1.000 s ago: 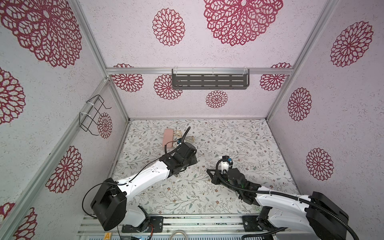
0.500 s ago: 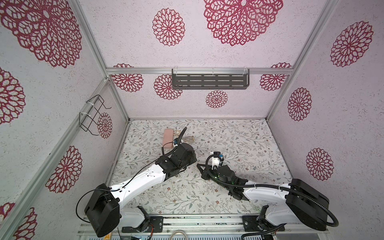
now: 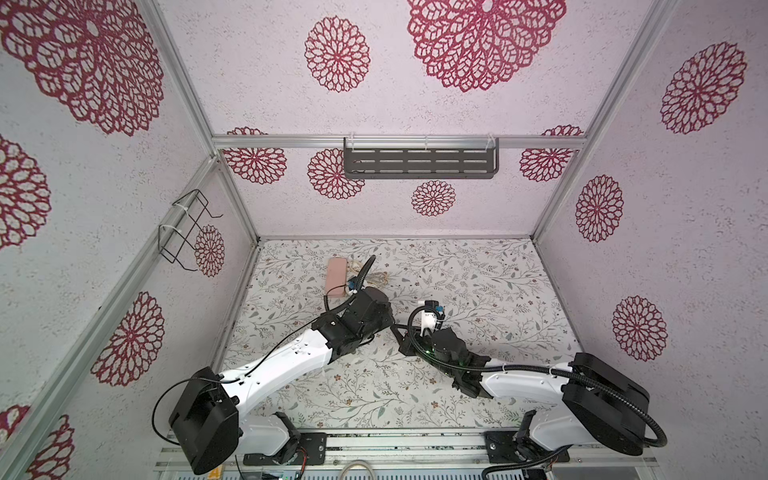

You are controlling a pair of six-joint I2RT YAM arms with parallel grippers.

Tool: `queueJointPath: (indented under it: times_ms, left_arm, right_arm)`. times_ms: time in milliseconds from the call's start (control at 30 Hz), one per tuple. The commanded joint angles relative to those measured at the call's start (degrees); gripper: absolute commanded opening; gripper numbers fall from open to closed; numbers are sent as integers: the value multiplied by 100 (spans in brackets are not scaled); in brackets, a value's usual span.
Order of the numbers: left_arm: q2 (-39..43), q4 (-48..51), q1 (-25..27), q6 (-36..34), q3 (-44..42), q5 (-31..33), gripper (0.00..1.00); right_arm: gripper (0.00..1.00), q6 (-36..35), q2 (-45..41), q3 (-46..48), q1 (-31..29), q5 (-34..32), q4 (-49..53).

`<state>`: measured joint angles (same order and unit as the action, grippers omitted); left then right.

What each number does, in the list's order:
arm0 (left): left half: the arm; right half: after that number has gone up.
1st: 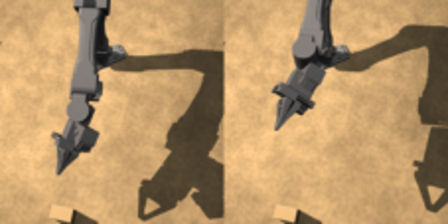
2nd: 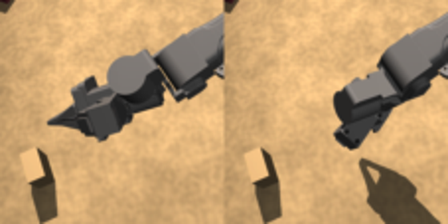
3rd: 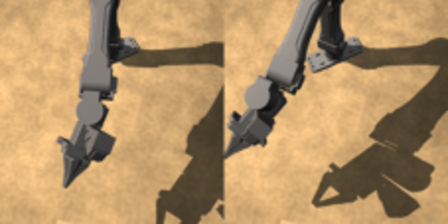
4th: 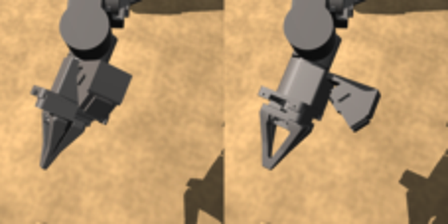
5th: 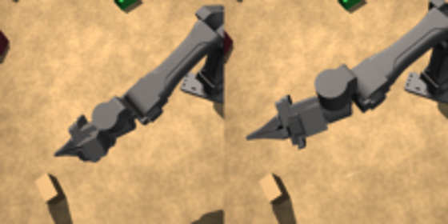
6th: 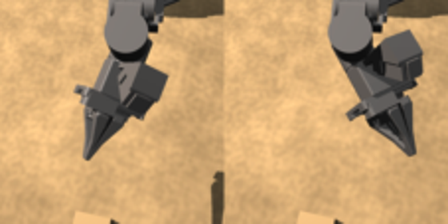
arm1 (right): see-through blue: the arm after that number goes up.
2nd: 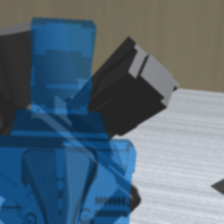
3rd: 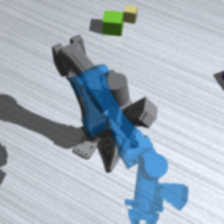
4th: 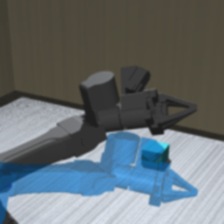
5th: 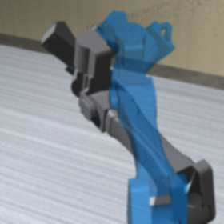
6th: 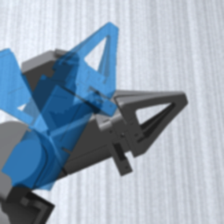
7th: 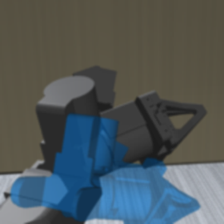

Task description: Unlock with the key

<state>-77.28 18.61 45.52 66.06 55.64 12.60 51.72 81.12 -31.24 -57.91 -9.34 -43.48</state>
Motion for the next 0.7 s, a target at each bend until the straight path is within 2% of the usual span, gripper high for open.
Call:
queueJointPath:
  times_ms: [0, 667]
  left_arm:
    - [116, -179, 44, 61, 30, 125, 0]
    - [99, -229, 114, 43, 26, 80, 0]
  right_arm:
    - [0, 39, -44, -207, -24, -199, -140]
    - [0, 5, 38, -417, 13, -226, -108]
